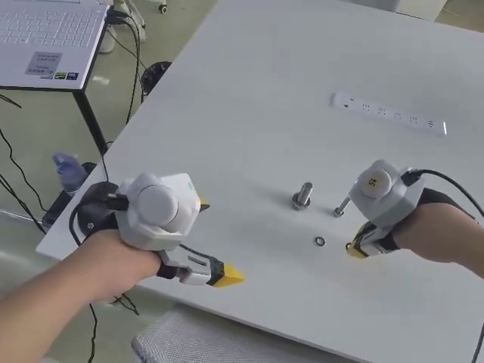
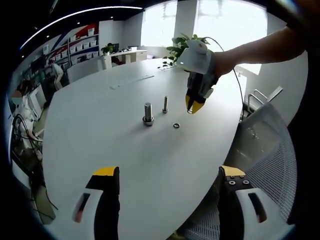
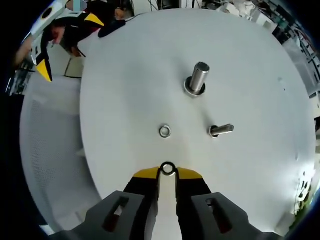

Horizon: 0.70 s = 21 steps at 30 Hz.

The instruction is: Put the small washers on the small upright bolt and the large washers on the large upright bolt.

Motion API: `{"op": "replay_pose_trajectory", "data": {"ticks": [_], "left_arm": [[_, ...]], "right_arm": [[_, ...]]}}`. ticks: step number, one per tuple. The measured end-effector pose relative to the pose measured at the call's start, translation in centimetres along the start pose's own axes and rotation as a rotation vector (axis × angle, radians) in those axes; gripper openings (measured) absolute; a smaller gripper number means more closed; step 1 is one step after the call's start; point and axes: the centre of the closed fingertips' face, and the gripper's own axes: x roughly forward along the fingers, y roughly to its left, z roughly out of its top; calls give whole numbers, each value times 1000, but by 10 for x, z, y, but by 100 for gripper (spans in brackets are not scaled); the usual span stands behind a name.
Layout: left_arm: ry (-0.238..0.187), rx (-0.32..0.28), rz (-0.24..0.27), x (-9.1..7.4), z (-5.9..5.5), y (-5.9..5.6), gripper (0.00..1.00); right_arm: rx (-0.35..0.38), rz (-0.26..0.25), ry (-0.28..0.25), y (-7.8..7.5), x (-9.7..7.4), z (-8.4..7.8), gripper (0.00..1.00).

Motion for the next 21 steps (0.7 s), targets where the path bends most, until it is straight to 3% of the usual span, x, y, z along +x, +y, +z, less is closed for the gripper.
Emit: {"op": "replay_pose_trajectory", "data": {"ticks": [7,21], "left_arm": [[1,2,0,2,5,4,81],[14,5,-3,6,6,9,81]], "right_arm": [[17,-10,-8,-10,-16,2,12],[35,-33,-26,-35,-33,13,12]]}}
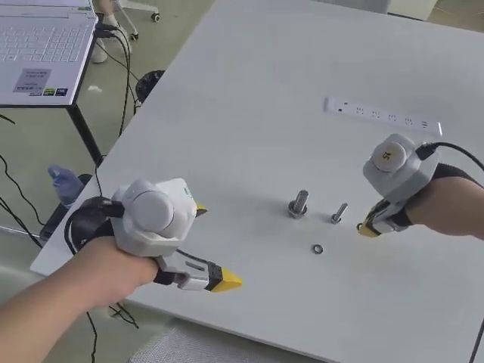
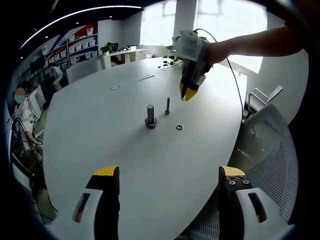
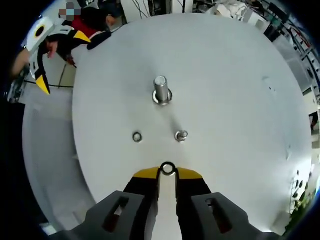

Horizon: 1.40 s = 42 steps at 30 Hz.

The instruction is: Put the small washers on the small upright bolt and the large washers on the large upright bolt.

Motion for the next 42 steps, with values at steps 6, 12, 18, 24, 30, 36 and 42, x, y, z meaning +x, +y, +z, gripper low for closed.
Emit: {"op": "replay_pose_trajectory", "data": {"ticks": [6,12,18,24,30,36,42], "left_arm": [[-9,0,1,2,5,3,81],[-8,-5,-1,3,4,3,81],[0,-9,-5,4,-1,2,80],[4,-19,-1,3,-3,4,80],[5,-23,2,2,-5,5,80],[8,-27,1,2,-7,5,80],[7,-28,1,3,-7,6,80]], "right_arm": [[6,-10,-13,-12,-6,11,12],[6,-7,-40,-17,-10,26,12],[-15,-9,-48,-20,-6,37,12],[-32,-3,-34,-22,4,39,12],[-46,-10,-23,-22,8,39,12],[-47,-6,-15,-21,9,38,12],[-40,-4,-18,-20,12,37,12]]}}
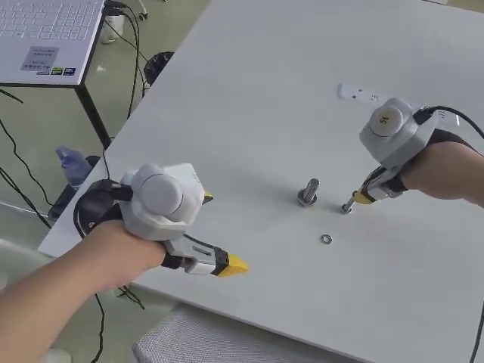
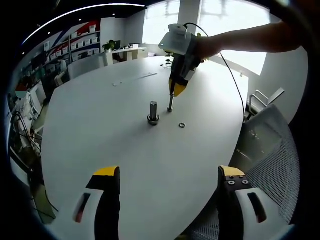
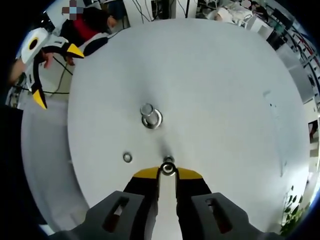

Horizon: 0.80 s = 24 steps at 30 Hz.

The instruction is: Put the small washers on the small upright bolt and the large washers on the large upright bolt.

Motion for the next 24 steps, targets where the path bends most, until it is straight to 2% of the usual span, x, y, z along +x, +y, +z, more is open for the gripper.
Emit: {"op": "replay_pose_trajectory", "data": {"ticks": [24], "left_arm": [[4,-12,4,-3,-3,1,79]], "right_arm": [[-34,-19,11,-1,17,1,12]]}}
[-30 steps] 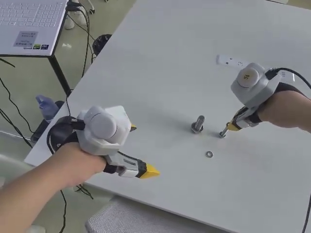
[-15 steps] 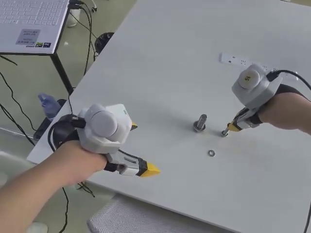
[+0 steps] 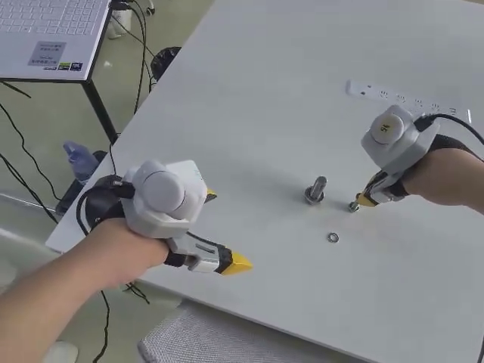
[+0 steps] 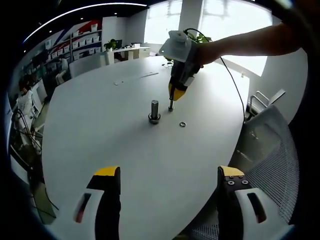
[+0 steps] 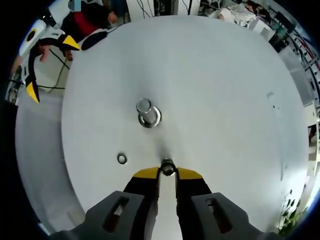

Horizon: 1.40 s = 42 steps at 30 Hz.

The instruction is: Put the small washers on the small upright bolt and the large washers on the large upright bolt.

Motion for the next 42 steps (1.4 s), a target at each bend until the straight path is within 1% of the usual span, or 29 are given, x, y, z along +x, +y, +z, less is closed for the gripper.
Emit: {"op": "replay_pose_trajectory", "data": {"ticks": [5,10,18,21,23,29,39,42], "left_arm": [[4,-1,0,0,-1,1,79],[18,2,-2,2,-5,2,79],[23,5,-6,2,-4,4,79],[21,6,-5,2,-3,5,79],[25,7,-6,3,-3,5,79],[19,5,-8,5,-1,5,78],[23,8,-18,7,-1,1,78],[23,6,-17,7,0,1,78]], "right_arm": [[4,11,11,1,6,-3,12],[0,18,18,2,13,-6,12],[-10,21,34,2,22,-11,12],[-19,14,36,0,24,-11,12],[-19,10,34,0,25,-11,12],[-17,10,36,0,27,-12,12],[-15,5,29,-1,28,-11,12],[1,9,26,-1,29,-11,12]]}}
